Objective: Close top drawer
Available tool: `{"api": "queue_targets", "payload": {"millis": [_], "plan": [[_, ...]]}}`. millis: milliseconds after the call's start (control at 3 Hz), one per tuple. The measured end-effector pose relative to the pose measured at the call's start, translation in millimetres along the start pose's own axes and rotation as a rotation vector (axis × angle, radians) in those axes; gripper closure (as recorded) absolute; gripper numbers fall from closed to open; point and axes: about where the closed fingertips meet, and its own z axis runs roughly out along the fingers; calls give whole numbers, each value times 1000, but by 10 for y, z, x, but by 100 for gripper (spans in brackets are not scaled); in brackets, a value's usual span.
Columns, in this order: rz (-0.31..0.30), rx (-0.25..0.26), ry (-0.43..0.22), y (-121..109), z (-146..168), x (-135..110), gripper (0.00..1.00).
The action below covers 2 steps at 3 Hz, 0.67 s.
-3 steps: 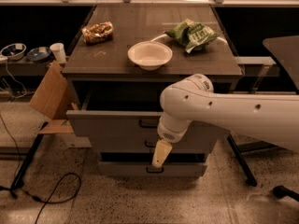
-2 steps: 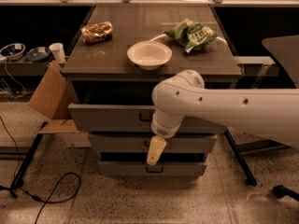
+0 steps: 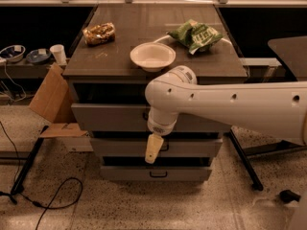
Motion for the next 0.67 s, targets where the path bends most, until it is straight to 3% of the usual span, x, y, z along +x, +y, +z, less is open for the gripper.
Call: {"api": "queue_targets", "payload": {"millis": [333, 667], "plan": [[1, 27, -1, -189, -18, -142, 0], [11, 35, -6, -212, -62, -110, 0]]}}
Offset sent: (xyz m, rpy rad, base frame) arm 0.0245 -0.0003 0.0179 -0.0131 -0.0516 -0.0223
